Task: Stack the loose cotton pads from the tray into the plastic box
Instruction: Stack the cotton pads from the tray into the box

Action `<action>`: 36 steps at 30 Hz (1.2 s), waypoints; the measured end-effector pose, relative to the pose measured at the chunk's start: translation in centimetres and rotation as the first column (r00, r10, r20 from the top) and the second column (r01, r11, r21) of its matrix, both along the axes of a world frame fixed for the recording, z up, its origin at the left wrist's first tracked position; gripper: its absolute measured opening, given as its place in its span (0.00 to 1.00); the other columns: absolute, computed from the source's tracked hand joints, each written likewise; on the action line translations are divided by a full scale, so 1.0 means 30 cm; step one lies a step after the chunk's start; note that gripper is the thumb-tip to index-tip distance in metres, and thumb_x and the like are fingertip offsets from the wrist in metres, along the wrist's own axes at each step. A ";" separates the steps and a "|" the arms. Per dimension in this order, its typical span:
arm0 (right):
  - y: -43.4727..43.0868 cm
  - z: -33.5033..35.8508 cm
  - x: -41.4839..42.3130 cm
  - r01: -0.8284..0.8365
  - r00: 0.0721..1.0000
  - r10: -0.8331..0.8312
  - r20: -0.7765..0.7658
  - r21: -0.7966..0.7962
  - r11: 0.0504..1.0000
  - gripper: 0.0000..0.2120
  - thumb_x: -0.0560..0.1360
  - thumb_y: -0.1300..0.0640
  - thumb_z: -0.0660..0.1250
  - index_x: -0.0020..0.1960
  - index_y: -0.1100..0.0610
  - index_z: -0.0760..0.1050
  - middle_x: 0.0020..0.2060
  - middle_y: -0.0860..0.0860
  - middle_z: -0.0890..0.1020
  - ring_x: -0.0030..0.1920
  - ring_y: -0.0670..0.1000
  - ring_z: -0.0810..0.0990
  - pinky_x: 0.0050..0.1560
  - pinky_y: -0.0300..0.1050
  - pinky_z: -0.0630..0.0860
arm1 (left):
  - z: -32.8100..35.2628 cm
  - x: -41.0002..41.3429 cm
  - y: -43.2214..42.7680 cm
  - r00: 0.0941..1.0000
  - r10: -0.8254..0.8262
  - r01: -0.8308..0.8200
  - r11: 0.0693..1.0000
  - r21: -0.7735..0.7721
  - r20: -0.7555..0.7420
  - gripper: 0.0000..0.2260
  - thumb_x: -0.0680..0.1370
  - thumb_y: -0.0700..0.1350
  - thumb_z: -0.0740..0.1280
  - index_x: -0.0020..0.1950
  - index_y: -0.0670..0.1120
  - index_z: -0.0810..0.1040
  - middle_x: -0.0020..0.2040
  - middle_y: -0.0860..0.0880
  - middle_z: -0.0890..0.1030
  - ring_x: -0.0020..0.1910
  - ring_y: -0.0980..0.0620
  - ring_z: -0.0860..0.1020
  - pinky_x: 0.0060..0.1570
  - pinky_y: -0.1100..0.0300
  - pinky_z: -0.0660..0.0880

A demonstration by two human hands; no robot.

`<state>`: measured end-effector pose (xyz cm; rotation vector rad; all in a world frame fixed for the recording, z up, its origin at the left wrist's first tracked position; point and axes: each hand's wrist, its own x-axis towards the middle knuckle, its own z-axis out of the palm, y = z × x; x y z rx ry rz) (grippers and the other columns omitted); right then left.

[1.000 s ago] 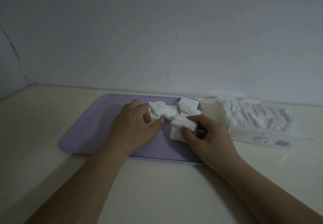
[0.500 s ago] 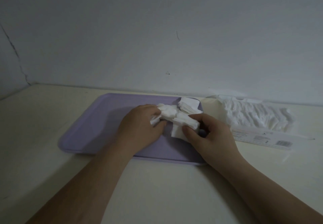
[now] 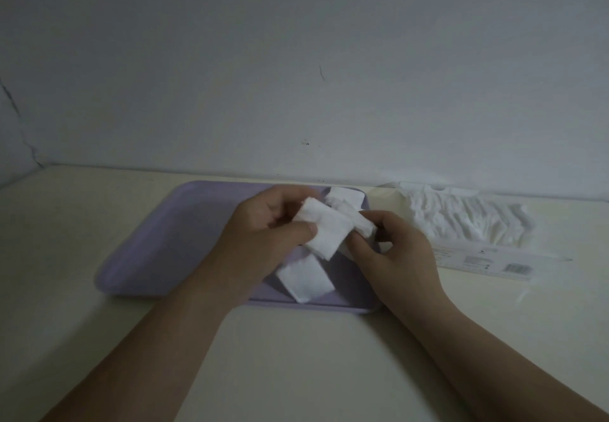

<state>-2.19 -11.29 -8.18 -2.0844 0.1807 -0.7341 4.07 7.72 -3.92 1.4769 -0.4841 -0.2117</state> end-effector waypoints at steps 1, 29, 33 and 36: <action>-0.001 0.000 0.001 -0.012 1.000 0.012 0.000 0.003 1.000 0.10 0.75 0.53 0.75 0.55 0.46 0.83 0.41 0.39 0.85 0.43 0.36 0.82 0.40 0.25 0.71 | -0.009 -0.002 -0.003 1.000 0.005 -0.006 0.999 0.048 0.022 0.13 0.70 0.38 0.72 0.53 0.48 0.85 0.46 0.46 0.87 0.43 0.53 0.83 0.42 0.62 0.78; -0.010 -0.004 0.020 -0.270 0.955 0.287 -0.073 0.186 0.945 0.11 0.81 0.61 0.67 0.58 0.50 0.85 0.49 0.43 0.89 0.53 0.43 0.85 0.57 0.40 0.79 | -0.092 0.034 -0.013 0.990 0.086 -0.113 0.958 0.263 0.113 0.08 0.71 0.35 0.79 0.44 0.46 0.85 0.43 0.48 0.88 0.43 0.54 0.85 0.49 0.59 0.82; -0.005 0.006 0.010 -0.351 0.921 0.381 -0.075 0.257 0.900 0.14 0.77 0.47 0.73 0.60 0.51 0.83 0.51 0.47 0.88 0.54 0.43 0.83 0.58 0.41 0.78 | -0.098 0.031 -0.019 0.984 0.097 -0.132 0.958 0.256 0.147 0.09 0.69 0.38 0.81 0.44 0.45 0.84 0.42 0.45 0.88 0.40 0.53 0.84 0.48 0.54 0.83; 0.006 -0.006 0.011 -0.277 0.956 0.279 -0.090 0.032 0.960 0.17 0.73 0.52 0.77 0.60 0.50 0.81 0.51 0.42 0.86 0.53 0.40 0.83 0.55 0.35 0.75 | -0.107 0.045 -0.015 0.974 0.100 -0.165 0.930 0.328 0.205 0.18 0.67 0.41 0.83 0.52 0.48 0.82 0.41 0.48 0.85 0.34 0.58 0.79 0.39 0.62 0.78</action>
